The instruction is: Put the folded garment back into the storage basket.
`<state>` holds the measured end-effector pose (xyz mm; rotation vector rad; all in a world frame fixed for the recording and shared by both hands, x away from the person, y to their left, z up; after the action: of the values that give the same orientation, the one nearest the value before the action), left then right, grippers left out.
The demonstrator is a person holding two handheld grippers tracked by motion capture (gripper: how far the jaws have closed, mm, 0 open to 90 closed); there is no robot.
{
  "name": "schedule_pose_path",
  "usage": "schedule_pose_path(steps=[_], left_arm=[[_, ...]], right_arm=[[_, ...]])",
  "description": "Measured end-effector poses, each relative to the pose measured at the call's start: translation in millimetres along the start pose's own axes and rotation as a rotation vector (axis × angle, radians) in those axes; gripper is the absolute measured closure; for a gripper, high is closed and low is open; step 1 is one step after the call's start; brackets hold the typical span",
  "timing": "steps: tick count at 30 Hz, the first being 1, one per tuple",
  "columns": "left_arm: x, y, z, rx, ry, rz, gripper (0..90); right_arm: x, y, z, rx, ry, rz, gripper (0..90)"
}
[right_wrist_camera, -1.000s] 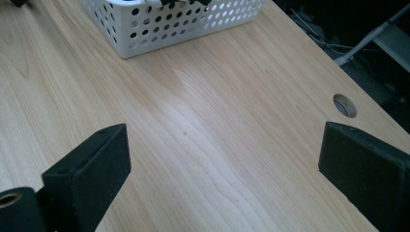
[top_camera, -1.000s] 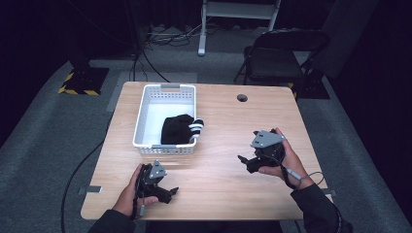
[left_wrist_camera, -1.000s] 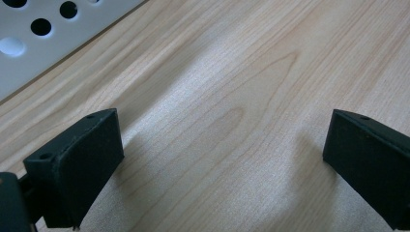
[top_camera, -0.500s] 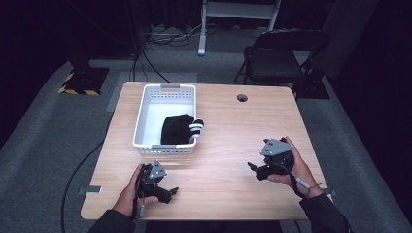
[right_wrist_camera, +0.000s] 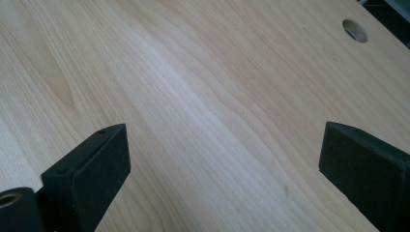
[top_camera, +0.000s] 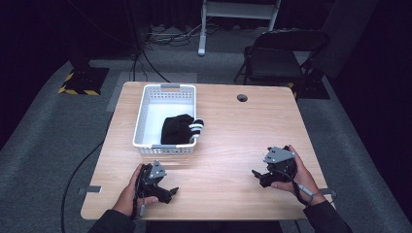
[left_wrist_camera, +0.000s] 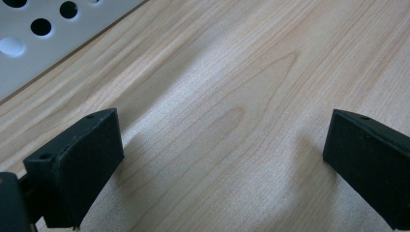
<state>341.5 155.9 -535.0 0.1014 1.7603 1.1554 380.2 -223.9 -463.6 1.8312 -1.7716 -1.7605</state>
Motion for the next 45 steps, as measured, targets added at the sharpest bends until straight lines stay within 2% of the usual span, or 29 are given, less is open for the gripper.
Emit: schedule_pose_path(steps=[12,21,34,45], left_arm=[[0.0,0.0,0.0,0.0,0.0,0.0,0.5],[0.0,0.0,0.0,0.0,0.001,0.0,0.5],[0.0,0.0,0.0,0.0,0.0,0.0,0.5],[0.0,0.0,-0.2,-0.002,0.004,0.0,0.5]], right_arm=[[26.9,-6.4,7.0,-0.012,-0.004,0.041,4.5],[45.4,-9.9,11.5,-0.026,-0.035,0.059,4.5],[71.7,-8.6,13.1,-0.048,-0.115,0.052,4.5],[91.1,-2.3,8.8,-0.06,-0.215,0.015,4.5]])
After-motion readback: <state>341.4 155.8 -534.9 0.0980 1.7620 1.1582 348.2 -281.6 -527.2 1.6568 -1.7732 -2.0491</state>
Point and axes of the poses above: each handheld gripper's, and its own axes: y roughly backward along the jaws, x roughly out of its underside, z roughly to its left, the point moved 4 cm from there along -y, roughly forward along the jaws, and after that the axes turned 4 degrees about x, right-handed, at the moved point
